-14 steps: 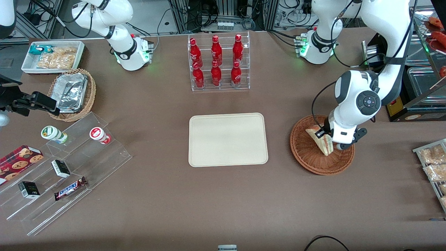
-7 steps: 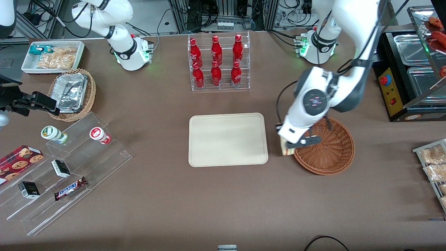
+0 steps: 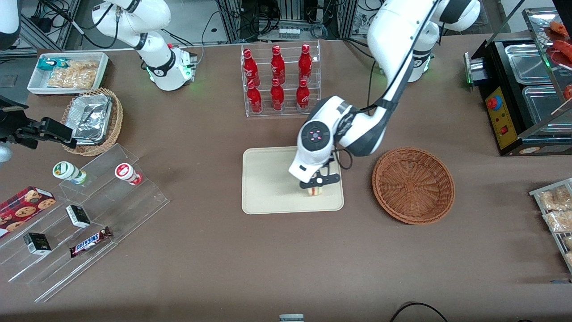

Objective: Place sandwich from basket to tray
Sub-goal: 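Lift the sandwich and carry it over the cream tray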

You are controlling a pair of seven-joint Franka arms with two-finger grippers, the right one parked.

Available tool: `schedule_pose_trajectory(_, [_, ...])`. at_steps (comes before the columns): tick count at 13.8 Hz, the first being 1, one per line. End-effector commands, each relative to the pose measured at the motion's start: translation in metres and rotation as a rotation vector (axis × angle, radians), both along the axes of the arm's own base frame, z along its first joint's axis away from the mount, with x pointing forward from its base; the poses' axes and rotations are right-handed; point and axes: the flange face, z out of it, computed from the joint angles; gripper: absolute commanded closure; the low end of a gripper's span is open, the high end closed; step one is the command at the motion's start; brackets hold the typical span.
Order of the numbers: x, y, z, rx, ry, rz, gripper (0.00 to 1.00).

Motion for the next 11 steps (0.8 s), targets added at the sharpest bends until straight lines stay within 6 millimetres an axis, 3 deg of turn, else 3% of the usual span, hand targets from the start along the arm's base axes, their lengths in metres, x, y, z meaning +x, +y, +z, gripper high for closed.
schedule_pose_trajectory(1, [-0.003, -0.036, -0.009, -0.011, 0.021, 0.038, 0.92])
schedule_pose_trajectory(4, [-0.016, -0.051, -0.03, 0.003, 0.036, 0.016, 0.89])
schedule_pose_trajectory(6, [-0.017, -0.052, -0.032, 0.0, 0.035, 0.002, 0.8])
schedule_pose_trajectory(7, [-0.016, -0.052, -0.032, -0.008, 0.028, 0.001, 0.61])
schedule_pose_trajectory(8, [-0.014, -0.051, -0.03, -0.016, 0.026, -0.016, 0.04])
schedule_pose_trajectory(11, [-0.006, -0.046, -0.003, -0.036, 0.002, -0.02, 0.0])
